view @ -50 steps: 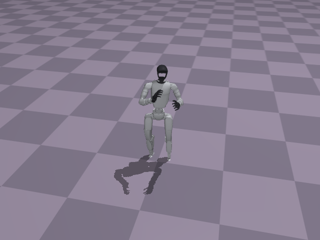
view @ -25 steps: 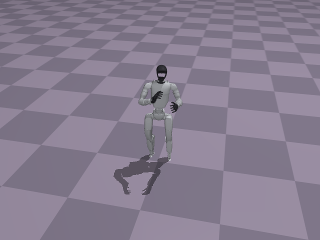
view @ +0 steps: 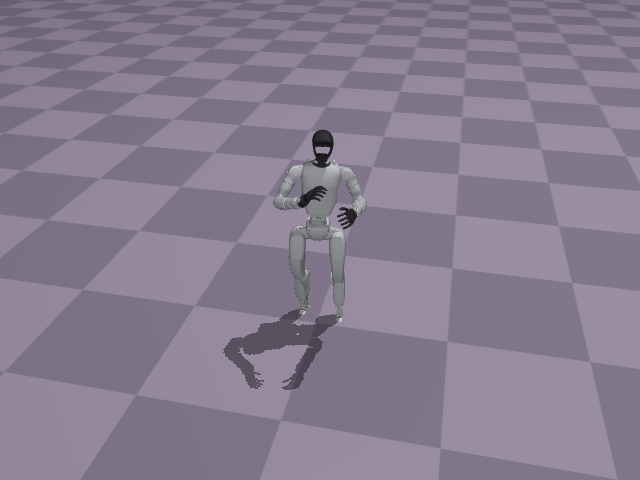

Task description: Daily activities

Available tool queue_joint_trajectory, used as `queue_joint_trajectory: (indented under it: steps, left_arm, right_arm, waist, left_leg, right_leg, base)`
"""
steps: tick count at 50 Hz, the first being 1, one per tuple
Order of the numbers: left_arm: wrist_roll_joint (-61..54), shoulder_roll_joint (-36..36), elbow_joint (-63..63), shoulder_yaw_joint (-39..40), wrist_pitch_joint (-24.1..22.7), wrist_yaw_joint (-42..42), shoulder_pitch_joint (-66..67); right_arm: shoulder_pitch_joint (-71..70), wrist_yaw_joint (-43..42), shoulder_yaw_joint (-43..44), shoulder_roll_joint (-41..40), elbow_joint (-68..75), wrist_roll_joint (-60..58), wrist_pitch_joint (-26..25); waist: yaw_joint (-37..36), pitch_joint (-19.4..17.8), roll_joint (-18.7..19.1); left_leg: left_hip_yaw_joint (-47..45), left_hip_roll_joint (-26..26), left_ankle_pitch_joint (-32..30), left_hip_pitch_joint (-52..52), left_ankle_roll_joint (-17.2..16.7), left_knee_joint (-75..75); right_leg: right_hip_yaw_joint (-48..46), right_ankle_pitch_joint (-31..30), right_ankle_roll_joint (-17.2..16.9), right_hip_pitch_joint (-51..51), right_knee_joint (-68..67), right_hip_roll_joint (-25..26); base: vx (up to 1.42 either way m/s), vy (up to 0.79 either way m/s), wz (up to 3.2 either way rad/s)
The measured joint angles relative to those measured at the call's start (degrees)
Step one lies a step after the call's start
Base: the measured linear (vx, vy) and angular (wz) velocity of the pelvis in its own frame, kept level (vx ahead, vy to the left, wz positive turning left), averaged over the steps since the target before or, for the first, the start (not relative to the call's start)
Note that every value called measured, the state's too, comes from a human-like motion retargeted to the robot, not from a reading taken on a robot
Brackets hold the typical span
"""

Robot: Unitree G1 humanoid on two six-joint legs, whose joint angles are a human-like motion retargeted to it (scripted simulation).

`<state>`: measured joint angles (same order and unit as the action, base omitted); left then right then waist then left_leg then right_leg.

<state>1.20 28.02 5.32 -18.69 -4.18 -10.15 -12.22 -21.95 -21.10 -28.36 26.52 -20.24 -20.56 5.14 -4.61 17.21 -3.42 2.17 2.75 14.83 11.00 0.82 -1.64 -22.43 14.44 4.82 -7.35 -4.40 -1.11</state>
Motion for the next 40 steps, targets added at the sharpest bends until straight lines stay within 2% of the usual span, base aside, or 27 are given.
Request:
queue_joint_trajectory:
  steps: [7,17,29,40]
  left_arm:
    - [0.6,-0.4,-0.2,0.9,-1.0,-2.1,0.6]
    - [1.4,-1.8,-2.2,1.6,-2.7,-4.7,4.5]
    - [3.3,-2.3,-5.6,0.0,-2.3,-1.8,12.8]
    - [5.8,-1.8,-6.9,-0.8,-0.8,2.4,14.4]
  right_arm:
    - [0.4,-1.9,-0.1,0.6,-0.2,-0.4,0.9]
    - [7.9,-3.8,-0.7,3.1,5.0,-0.7,2.8]
    - [13.0,1.7,-4.4,3.0,16.7,-1.4,3.3]
    - [13.8,6.4,-4.3,1.4,21.5,-1.6,2.5]
  waist:
    - [0.2,-0.2,0.5]
    - [0.2,-1.4,1.1]
    - [-0.6,-2.4,1.7]
    - [-0.8,-2.9,2.1]
  left_leg:
    - [-0.3,0.1,0.2,-0.1,0.0,0.0]
    - [-0.5,0.4,0.8,-0.6,-0.2,0.1]
    - [-0.7,0.9,1.7,-2.2,0.1,0.1]
    - [-0.9,1.2,2.0,-3.2,0.4,0.2]
  right_leg:
    - [0.0,0.0,-0.1,0.0,0.3,0.1]
    - [0.5,0.2,-0.2,0.3,0.5,0.4]
    - [1.2,0.3,-0.1,1.5,0.7,1.0]
    - [1.4,0.0,-0.1,2.5,1.1,1.3]
  base:
    - [0.00,0.00,0.00]
    - [0.00,0.00,0.00]
    - [0.00,0.00,0.00]
    - [0.00,0.00,0.00]
